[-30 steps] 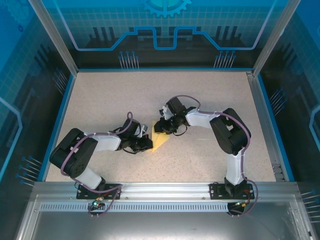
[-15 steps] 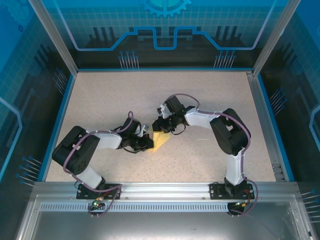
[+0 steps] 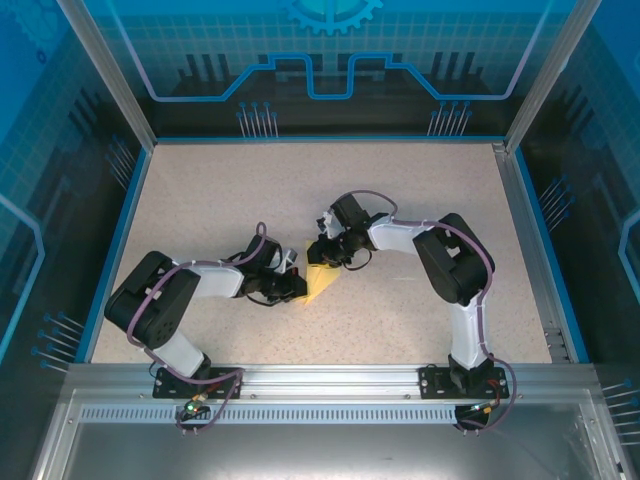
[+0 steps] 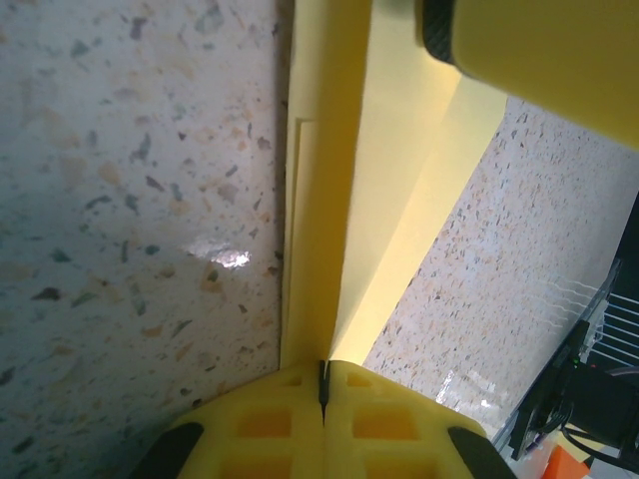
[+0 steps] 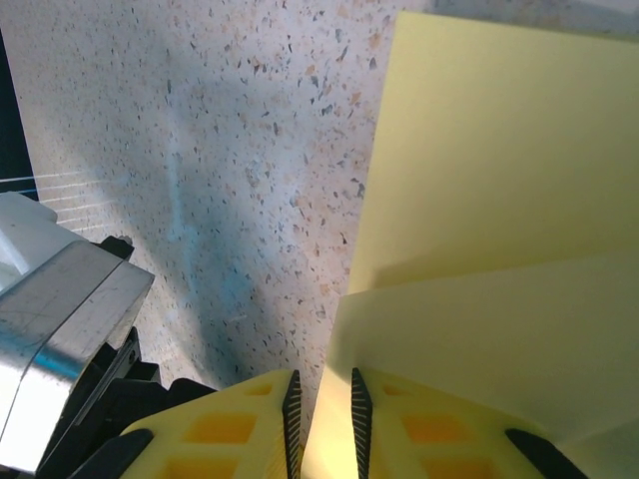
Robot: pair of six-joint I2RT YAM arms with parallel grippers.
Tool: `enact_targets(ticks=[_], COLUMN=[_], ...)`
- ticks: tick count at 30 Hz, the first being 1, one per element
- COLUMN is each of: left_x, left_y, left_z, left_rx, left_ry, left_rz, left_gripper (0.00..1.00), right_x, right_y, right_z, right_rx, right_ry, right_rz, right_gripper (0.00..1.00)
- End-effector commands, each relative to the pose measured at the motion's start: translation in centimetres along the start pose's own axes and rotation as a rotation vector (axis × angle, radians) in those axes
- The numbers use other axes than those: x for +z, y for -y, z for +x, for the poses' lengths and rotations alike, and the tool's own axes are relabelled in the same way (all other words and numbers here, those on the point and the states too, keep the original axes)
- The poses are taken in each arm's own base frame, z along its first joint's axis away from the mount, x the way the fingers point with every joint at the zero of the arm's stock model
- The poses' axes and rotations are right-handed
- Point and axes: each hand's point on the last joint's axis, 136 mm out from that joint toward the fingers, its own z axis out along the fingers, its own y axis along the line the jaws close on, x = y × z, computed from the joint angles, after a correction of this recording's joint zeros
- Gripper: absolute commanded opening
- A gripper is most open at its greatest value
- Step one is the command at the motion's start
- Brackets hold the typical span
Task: Fold a paper plane with a square sheet of paper (pick it up from the middle)
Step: Fourth fold the wing at the center of the table.
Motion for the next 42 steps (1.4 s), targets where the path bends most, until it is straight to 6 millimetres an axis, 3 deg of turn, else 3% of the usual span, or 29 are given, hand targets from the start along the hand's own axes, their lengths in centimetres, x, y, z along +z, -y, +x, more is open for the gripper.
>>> enact_targets(ticks=[1, 13, 25, 42], left_x=[0.2, 0.2, -0.3, -0.8], left_y=[-1.7, -2.0, -1.6, -2.2], left_z=[0.9, 1.0, 1.8, 3.1], left_rx=[-0.05, -0.079, -0.058, -0.053], left_ry=[-0.03, -0.021, -0.05, -0.079], left_rz=[-0.053, -0.059, -0.046, -0.062], left_gripper=[0.02, 0.0, 0.15, 0.05], right_x=[0.2, 0.8, 2.0, 2.4], right_y=[0.2, 1.4, 4.9, 5.4], right_z=[-0.8, -0.7, 1.2, 1.7], right_rx=[0.006, 0.02, 0.078, 0.084], right_ry=[0.004, -0.014, -0.07, -0.088], right_rz=[-0.013, 0.023, 0.116, 0.134], right_gripper=[0.24, 0.24, 0.24, 0.24])
